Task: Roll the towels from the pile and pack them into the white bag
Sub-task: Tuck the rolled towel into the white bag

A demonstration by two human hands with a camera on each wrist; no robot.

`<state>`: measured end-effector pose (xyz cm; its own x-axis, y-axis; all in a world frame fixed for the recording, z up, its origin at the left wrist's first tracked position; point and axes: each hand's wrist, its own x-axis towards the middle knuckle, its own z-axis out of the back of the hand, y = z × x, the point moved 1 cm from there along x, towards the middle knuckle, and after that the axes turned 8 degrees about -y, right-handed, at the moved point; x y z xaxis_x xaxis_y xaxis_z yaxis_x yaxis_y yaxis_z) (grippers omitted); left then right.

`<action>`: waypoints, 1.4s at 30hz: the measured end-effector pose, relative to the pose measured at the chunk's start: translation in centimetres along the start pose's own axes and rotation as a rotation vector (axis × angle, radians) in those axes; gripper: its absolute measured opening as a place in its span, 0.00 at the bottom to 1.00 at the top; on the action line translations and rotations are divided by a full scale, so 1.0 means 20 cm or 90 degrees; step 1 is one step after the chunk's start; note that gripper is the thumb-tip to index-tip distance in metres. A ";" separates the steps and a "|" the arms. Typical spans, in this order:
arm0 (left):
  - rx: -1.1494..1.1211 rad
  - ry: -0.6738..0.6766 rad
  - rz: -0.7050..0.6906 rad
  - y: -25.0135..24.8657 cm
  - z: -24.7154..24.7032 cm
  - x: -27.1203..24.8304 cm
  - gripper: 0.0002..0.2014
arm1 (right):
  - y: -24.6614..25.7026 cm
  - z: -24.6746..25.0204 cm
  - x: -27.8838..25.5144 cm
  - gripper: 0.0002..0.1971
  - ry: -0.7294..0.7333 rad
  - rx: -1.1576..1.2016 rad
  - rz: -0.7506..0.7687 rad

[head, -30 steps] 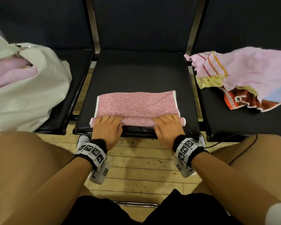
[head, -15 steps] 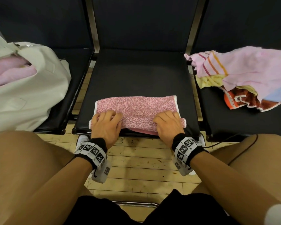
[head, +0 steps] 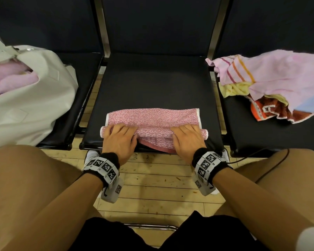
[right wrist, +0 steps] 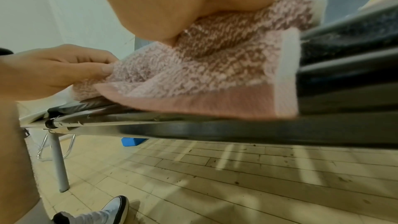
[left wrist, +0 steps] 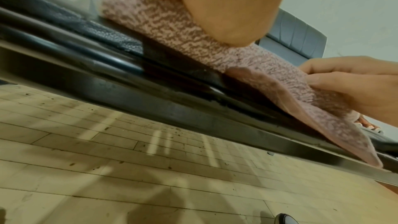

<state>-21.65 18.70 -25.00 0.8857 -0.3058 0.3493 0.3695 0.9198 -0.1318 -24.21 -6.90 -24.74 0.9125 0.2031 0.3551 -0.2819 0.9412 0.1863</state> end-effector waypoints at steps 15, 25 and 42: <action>0.020 -0.050 -0.018 -0.01 0.02 0.00 0.16 | 0.02 0.01 0.00 0.14 -0.012 -0.047 0.052; 0.032 0.013 -0.024 -0.02 0.01 -0.03 0.22 | 0.04 0.01 -0.04 0.18 0.027 -0.056 0.025; 0.020 -0.088 -0.025 -0.03 0.05 0.01 0.11 | -0.01 0.01 -0.01 0.04 -0.065 -0.056 0.037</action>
<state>-21.98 18.37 -24.00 0.8225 -0.3073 0.4786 0.3929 0.9154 -0.0874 -24.42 -7.27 -24.62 0.8588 0.2341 0.4557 -0.3026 0.9495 0.0826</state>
